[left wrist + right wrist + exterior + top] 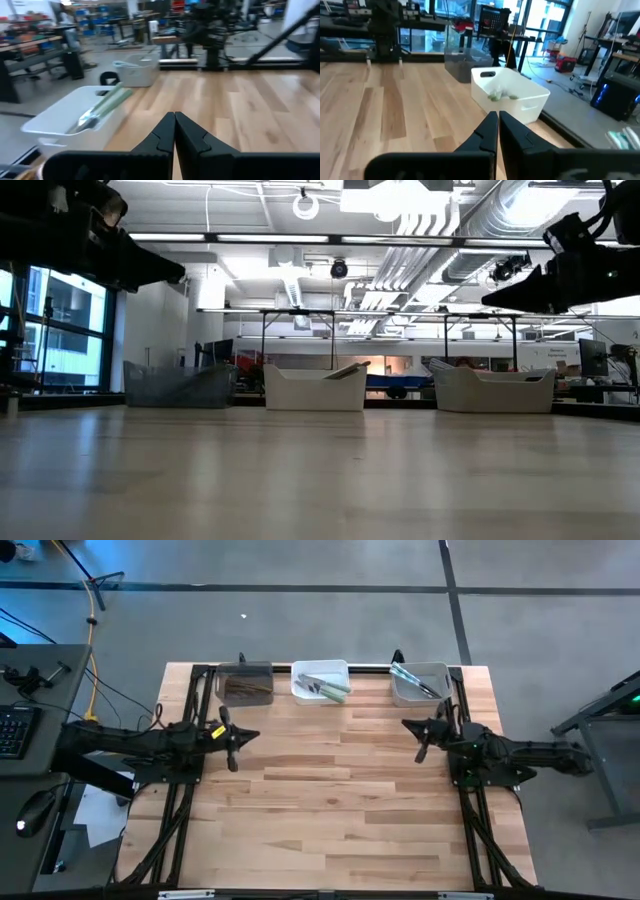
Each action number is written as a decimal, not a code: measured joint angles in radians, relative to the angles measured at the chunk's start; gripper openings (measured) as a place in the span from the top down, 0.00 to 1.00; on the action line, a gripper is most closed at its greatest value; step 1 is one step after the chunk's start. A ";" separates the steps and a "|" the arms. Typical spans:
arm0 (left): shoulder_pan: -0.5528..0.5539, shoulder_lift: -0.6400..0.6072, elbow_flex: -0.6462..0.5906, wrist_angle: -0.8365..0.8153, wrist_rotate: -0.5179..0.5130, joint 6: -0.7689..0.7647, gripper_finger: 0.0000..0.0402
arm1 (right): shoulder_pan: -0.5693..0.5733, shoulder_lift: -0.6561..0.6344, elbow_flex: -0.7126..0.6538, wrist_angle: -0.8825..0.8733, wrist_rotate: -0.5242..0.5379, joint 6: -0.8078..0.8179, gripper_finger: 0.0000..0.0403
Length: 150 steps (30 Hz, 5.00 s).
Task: Sort silverware by color (type)
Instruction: Return to Home Position
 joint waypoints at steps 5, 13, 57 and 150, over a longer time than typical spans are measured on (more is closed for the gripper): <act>0.000 -0.036 0.000 -0.027 -0.019 -0.020 1.00 | 0.000 -0.047 0.000 -0.028 -0.003 0.029 1.00; -0.002 -0.048 0.000 -0.087 -0.031 -0.062 1.00 | -0.033 -0.044 0.000 -0.029 0.007 0.037 1.00; 0.032 -0.320 0.003 -0.410 -0.150 -0.112 1.00 | -0.285 0.036 -0.001 -0.032 -0.052 0.154 1.00; 0.032 -0.320 0.004 -0.410 -0.148 -0.113 1.00 | -0.285 0.036 -0.001 -0.031 -0.051 0.152 1.00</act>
